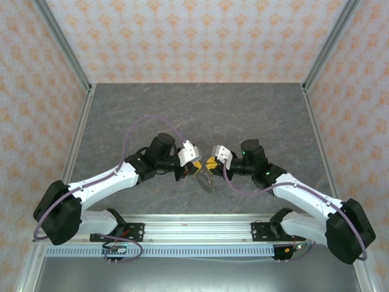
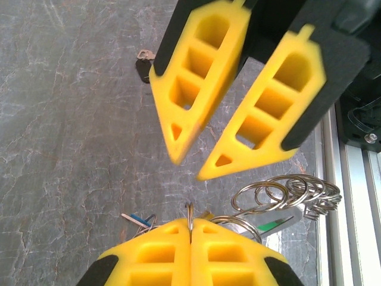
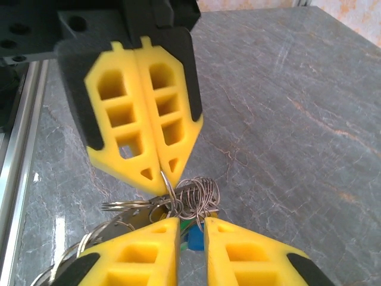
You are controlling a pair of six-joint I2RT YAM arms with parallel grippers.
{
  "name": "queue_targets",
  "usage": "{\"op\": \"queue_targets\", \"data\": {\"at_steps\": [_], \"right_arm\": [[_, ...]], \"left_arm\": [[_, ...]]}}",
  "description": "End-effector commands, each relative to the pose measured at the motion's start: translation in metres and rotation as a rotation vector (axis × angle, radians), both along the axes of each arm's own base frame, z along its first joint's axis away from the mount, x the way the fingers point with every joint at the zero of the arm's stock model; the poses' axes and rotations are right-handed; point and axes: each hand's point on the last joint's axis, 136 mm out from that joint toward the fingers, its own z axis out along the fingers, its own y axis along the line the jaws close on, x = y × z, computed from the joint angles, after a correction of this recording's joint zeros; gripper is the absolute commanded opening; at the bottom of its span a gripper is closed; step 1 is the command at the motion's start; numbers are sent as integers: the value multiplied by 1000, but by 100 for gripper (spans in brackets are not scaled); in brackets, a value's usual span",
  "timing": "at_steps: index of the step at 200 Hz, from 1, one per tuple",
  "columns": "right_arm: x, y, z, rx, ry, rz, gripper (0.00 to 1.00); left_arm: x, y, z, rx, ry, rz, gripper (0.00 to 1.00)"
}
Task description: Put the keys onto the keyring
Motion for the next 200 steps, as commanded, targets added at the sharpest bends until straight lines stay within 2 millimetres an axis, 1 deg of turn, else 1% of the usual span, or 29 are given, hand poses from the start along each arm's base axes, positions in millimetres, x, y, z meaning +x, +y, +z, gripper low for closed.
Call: {"op": "queue_targets", "data": {"at_steps": [1, 53, 104, 127, 155, 159, 175, 200], "right_arm": [[-5, 0, 10, -29, -45, 62, 18], [-6, 10, 11, -38, -39, 126, 16], [-3, 15, 2, -62, -32, 155, 15], [-4, 17, 3, -52, -25, 173, 14], [-4, 20, 9, -19, -29, 179, 14], [-3, 22, 3, -26, -13, 181, 14], [-3, 24, 3, -10, -6, 188, 13], [0, 26, 4, -4, -1, 183, 3]], "left_arm": [[-2, -5, 21, -44, -57, -35, 0], [-3, -6, 23, -45, -59, -43, 0], [-3, -6, 25, -51, -55, -43, 0], [-3, -7, 26, -55, -56, -45, 0], [-4, -9, 26, -60, -47, -55, 0], [-4, -9, 27, -62, -48, -56, 0], [-5, -10, 27, -64, -44, -62, 0], [-6, -9, 28, -68, -44, -62, 0]]}}
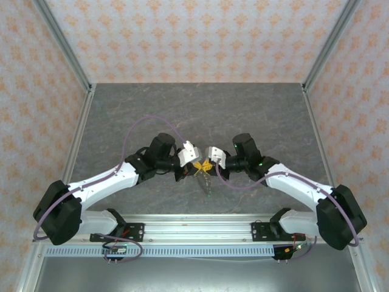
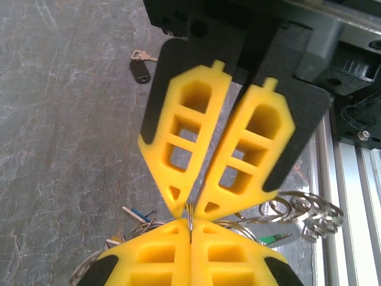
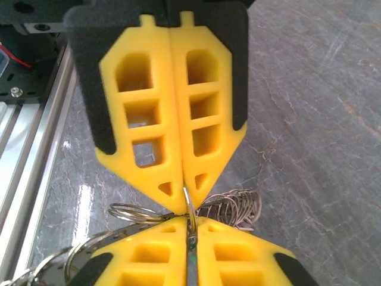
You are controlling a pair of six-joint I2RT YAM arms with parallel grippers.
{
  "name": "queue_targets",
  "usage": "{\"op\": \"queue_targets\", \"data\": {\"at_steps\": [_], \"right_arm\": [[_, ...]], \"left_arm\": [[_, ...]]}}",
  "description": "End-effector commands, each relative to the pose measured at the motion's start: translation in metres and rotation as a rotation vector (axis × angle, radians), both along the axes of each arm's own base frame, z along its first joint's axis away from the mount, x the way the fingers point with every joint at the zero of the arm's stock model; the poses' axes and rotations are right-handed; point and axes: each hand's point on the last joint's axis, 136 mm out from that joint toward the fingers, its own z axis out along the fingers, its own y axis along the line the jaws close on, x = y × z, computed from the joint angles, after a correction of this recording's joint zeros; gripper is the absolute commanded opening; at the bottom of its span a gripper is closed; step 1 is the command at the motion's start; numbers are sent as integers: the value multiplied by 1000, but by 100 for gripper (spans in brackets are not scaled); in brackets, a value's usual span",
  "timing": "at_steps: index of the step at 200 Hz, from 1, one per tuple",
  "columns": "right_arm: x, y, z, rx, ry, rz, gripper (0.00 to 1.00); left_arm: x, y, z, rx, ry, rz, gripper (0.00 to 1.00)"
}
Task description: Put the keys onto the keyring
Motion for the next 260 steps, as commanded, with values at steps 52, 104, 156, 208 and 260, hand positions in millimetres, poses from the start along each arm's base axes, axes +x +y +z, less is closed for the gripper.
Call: {"op": "queue_targets", "data": {"at_steps": [52, 104, 156, 208, 260], "right_arm": [[9, 4, 28, 13, -64, -2, 0], [1, -2, 37, -50, -95, 0, 0], [-1, 1, 39, -121, -122, 1, 0], [-6, 3, 38, -111, -112, 20, 0], [-6, 6, 41, -68, -112, 19, 1]], "left_arm": [[1, 1, 13, 14, -52, -13, 17], [1, -2, 9, 27, -34, -31, 21], [2, -6, 18, -17, -39, -31, 22], [2, -6, 26, -46, -58, -19, 21], [2, -6, 31, -71, -68, -13, 0]]}}
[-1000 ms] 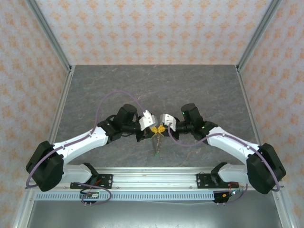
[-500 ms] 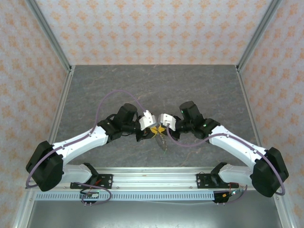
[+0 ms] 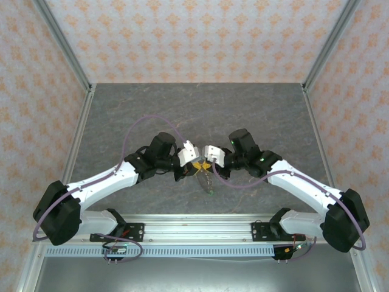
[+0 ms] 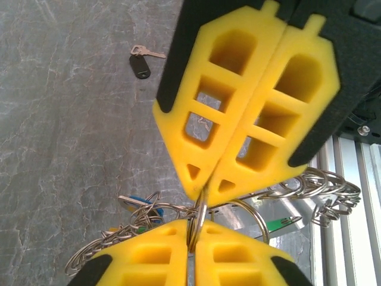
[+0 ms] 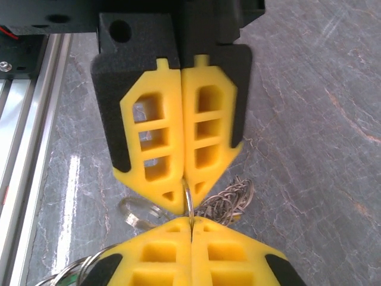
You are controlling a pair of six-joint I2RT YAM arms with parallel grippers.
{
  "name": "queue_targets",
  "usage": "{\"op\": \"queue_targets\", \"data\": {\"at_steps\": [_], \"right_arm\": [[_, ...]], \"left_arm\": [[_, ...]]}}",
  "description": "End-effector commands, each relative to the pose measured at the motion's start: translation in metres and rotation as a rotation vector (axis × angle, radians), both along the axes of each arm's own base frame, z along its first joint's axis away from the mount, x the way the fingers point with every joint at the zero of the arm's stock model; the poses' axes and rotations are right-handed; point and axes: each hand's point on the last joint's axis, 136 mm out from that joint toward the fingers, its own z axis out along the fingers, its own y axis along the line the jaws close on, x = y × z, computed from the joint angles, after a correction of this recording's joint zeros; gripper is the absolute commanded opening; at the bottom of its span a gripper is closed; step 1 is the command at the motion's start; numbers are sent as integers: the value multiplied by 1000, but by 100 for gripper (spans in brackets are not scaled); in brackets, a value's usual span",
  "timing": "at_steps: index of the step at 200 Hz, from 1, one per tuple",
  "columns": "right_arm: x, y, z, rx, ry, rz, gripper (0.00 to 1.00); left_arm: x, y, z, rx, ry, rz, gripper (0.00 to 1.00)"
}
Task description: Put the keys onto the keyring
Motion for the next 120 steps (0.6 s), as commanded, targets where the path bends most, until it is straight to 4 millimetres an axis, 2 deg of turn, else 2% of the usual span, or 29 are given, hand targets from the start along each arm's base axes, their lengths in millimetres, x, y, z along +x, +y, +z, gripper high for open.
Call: {"op": "queue_targets", "data": {"at_steps": [1, 37, 76, 120], "right_arm": [[-2, 9, 19, 69, -44, 30, 1], [-1, 8, 14, 121, -27, 3, 2], [1, 5, 13, 209, 17, -9, 12], [4, -1, 12, 251, 39, -13, 13]], "left_arm": [[3, -8, 28, -85, -73, -12, 0], [4, -6, 33, -117, -92, 14, 0], [1, -7, 35, -151, -91, 11, 0], [0, -8, 38, -171, -91, 10, 0]]}}
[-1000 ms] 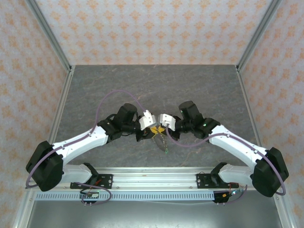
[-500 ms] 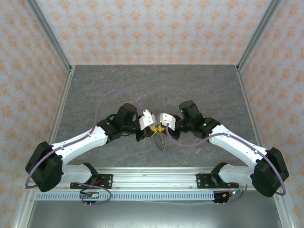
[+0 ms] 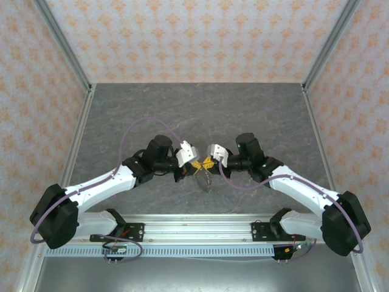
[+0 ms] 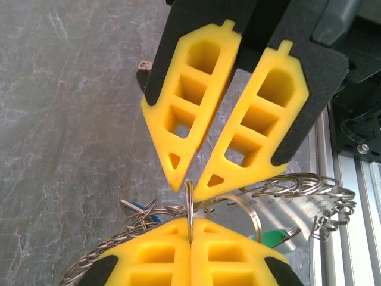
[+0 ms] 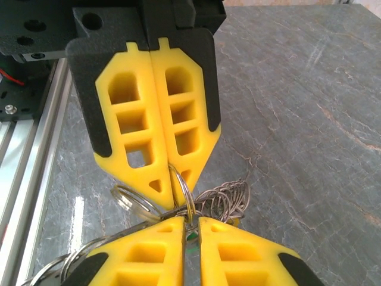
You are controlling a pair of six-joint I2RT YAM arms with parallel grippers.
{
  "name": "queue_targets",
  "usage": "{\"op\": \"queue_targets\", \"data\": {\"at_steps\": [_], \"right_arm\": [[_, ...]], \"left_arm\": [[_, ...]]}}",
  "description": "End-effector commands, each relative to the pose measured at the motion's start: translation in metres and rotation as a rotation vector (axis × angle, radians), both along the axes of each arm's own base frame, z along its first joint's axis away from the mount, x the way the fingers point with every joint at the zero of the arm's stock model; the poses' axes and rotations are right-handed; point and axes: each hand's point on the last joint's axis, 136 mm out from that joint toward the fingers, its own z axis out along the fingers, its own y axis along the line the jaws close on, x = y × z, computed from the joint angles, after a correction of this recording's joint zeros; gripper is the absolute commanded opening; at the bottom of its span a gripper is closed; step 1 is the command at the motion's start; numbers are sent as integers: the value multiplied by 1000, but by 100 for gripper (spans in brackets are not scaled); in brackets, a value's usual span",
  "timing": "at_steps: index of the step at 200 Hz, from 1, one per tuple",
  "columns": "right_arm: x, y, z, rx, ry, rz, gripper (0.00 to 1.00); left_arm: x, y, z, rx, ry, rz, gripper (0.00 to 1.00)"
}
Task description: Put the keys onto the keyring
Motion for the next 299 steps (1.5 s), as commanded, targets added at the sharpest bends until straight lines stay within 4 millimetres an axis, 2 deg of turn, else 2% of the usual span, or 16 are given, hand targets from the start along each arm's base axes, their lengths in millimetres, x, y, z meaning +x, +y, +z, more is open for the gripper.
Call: {"op": "queue_targets", "data": {"at_steps": [1, 85, 114, 152, 175, 187, 192, 211, 227, 240, 254, 278, 287, 299], "right_arm": [[-1, 2, 15, 81, -16, 25, 13], [-5, 4, 31, 127, -19, 41, 1], [-6, 2, 35, 97, -22, 46, 0], [-8, 2, 37, 67, -31, 58, 0], [-7, 2, 34, 50, -27, 58, 0], [-6, 2, 31, 40, -26, 49, 0], [-4, 1, 30, 37, -24, 34, 0], [11, -4, 17, 23, 6, -80, 1], [31, -13, 1, 20, 57, -242, 12], [51, -24, -12, 36, 118, -418, 28], [70, -41, -30, 30, 205, -608, 29], [85, -63, -52, 31, 362, -856, 31], [86, -72, -59, 45, 417, -944, 34], [87, -83, -69, 56, 487, -1053, 32]], "left_arm": [[-1, -9, 33, -104, -75, -27, 0], [0, -11, 28, -84, -46, -35, 0], [1, -9, 25, -50, -43, -37, 11], [1, -10, 24, -24, -45, -51, 16], [2, -9, 21, -14, -39, -49, 13], [4, -6, 16, 5, -38, -25, 3], [6, -5, 14, 12, -41, -12, 3], [15, 3, 7, 40, -53, 64, 4], [25, 9, 4, 43, -55, 142, 7], [33, 14, 4, 22, -53, 214, 8], [45, 21, 6, -19, -41, 325, 9], [59, 35, 15, -129, -22, 500, 9], [64, 47, 20, -175, -22, 587, 9], [73, 69, 23, -218, -19, 742, 11]]}}
